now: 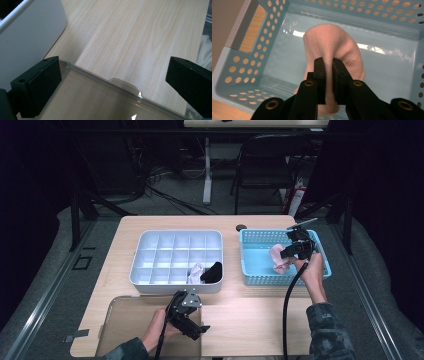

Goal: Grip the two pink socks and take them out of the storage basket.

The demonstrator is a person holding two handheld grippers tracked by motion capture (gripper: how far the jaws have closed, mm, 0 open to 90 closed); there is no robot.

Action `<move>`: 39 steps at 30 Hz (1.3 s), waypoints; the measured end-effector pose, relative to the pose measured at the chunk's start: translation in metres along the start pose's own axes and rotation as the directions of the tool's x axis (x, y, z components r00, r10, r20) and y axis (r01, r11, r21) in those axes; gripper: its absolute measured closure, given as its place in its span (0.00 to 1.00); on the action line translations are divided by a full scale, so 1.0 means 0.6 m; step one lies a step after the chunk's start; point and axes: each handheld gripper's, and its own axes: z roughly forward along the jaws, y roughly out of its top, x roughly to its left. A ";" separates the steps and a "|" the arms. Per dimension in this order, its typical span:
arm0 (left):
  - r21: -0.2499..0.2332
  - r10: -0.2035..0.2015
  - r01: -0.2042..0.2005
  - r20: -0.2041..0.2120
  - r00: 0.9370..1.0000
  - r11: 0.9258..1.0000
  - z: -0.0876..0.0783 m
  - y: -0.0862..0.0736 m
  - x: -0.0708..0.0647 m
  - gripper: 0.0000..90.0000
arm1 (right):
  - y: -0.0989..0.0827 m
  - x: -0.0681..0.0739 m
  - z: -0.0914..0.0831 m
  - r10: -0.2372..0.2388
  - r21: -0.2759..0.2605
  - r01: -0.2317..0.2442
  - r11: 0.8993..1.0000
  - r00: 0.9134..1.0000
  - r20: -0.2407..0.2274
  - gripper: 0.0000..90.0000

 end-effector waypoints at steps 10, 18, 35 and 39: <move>0.000 0.002 -0.002 0.000 1.000 1.000 0.001 0.000 0.000 0.00 | 0.010 0.005 -0.022 -0.023 -0.026 0.023 0.999 1.000 0.013 0.93; 0.008 -0.001 0.001 -0.008 1.000 1.000 0.002 0.000 0.000 0.00 | 0.015 0.007 -0.043 -0.033 -0.053 0.034 0.998 0.999 0.010 0.93; 0.011 -0.010 0.010 -0.008 1.000 1.000 0.004 0.000 0.003 0.00 | -0.011 0.036 -0.119 -0.091 -0.091 0.091 0.992 0.996 -0.004 0.93; 0.012 -0.002 0.002 -0.013 1.000 1.000 0.003 0.001 0.000 0.00 | -0.026 0.050 -0.131 -0.121 -0.083 0.121 0.989 0.993 0.002 0.93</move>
